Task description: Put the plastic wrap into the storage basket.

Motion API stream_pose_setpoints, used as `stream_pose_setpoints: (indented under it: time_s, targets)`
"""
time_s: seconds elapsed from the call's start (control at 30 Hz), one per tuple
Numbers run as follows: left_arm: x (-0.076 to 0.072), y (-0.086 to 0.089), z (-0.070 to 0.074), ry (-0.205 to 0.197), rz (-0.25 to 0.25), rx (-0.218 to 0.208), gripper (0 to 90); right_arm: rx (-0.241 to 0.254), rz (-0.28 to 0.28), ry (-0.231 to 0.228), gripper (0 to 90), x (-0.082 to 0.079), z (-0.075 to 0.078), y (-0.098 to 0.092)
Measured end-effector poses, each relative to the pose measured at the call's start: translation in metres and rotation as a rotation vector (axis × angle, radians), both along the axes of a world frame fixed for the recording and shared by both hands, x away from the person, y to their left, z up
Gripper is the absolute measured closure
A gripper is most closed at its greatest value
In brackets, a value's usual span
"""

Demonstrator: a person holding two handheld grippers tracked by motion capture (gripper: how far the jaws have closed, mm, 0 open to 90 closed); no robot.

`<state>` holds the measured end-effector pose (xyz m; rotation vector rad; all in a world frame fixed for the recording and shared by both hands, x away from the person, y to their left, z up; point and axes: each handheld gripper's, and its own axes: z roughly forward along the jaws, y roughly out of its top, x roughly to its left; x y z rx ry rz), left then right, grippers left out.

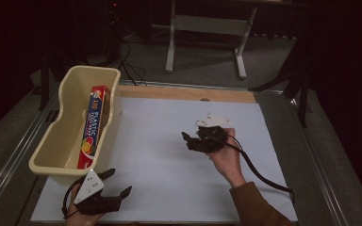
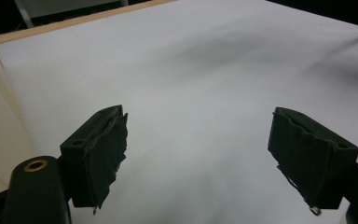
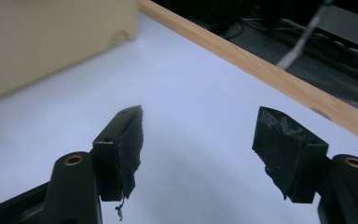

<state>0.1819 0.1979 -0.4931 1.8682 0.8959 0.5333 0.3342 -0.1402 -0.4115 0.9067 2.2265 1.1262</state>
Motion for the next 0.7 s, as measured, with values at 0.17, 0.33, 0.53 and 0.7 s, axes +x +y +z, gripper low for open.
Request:
stream_pose_setpoints:
  time_s: [0.17,0.33,0.53,0.7]
  targets:
    - [0.001,-0.001,0.0,0.002,0.002,0.008,19.3,0.041,-0.074,0.004,31.9,-0.016,-0.022,-0.046]
    - [0.001,-0.002,-0.001,0.002,0.004,0.009,19.2,0.074,-0.126,0.001,31.2,-0.029,-0.037,-0.073]
    - [0.001,-0.003,-0.001,0.004,0.003,0.019,18.3,0.14,-0.148,0.031,28.5,-0.048,-0.056,-0.099]
    - [0.001,-0.003,-0.001,0.002,0.006,0.022,18.3,0.146,-0.149,0.008,23.4,-0.074,-0.066,-0.117]
